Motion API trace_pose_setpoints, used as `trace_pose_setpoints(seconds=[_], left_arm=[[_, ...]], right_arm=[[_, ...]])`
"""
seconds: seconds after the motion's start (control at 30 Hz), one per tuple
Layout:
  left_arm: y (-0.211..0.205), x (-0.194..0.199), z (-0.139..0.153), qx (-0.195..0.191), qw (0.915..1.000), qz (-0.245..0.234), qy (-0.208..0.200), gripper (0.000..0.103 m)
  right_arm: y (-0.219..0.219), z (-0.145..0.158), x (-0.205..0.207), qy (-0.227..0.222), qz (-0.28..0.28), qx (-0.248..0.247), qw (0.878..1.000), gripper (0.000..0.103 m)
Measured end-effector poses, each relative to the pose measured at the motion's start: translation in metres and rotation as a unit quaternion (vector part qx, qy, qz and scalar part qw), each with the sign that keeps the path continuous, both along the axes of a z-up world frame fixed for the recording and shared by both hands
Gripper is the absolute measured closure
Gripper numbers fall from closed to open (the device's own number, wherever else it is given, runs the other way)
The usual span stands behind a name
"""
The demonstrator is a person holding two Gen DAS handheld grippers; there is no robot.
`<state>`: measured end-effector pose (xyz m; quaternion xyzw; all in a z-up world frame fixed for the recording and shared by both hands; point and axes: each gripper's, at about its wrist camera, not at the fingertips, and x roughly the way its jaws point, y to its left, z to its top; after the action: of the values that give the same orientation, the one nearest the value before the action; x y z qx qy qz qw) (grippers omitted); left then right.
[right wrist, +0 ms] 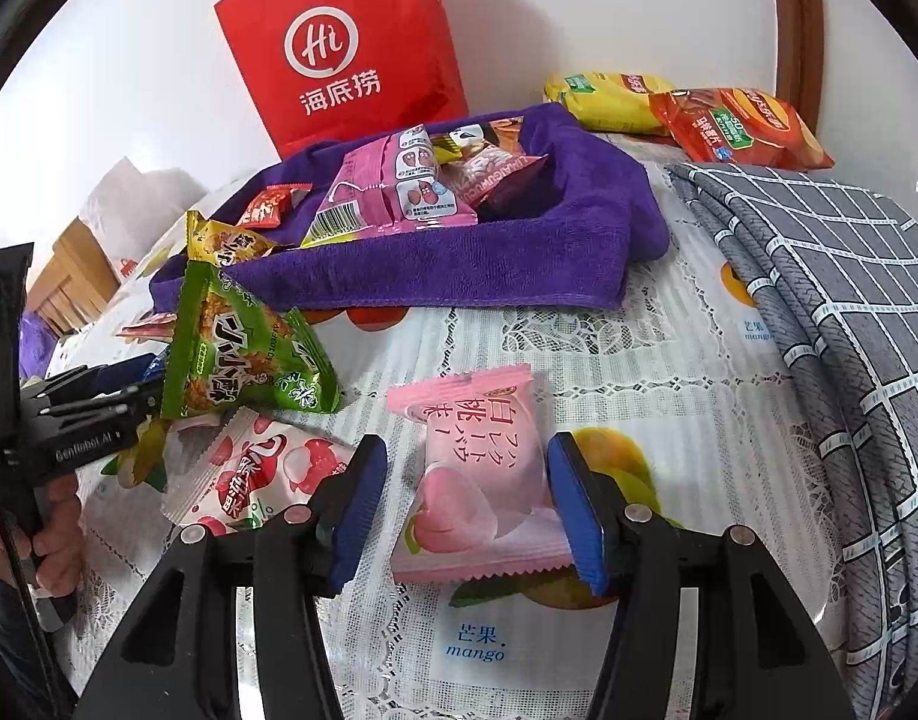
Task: Organize snacks
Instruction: 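Grasp the pink peach candy packet with the right tool while the left tool grasps the blue cookie bag, then carry the peach packet and blue cookie bag over the purple towel with both tools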
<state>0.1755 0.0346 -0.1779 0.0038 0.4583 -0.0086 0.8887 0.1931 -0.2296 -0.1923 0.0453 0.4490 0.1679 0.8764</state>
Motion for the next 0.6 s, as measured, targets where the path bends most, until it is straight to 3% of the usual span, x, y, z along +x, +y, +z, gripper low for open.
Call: trace_pose_setpoints(seconds=[0.13, 0.23, 0.43, 0.6], left_arm=[[0.017, 0.000, 0.004, -0.050, 0.9987, 0.012, 0.007, 0.056], [0.024, -0.003, 0.006, -0.084, 0.9963, 0.018, 0.010, 0.057], [0.024, -0.019, 0.023, -0.087, 0.9961, 0.015, -0.008, 0.057], [0.022, -0.027, 0.043, -0.084, 0.9961, 0.006, -0.027, 0.057]], right_arm=[[0.000, 0.000, 0.000, 0.000, 0.000, 0.001, 1.000, 0.047], [-0.001, 0.000, 0.000, -0.002, -0.007, -0.005, 1.000, 0.055], [-0.006, 0.000, 0.000, -0.001, -0.021, -0.002, 1.000, 0.066], [0.002, 0.008, -0.012, -0.015, -0.007, -0.034, 0.999, 0.068]])
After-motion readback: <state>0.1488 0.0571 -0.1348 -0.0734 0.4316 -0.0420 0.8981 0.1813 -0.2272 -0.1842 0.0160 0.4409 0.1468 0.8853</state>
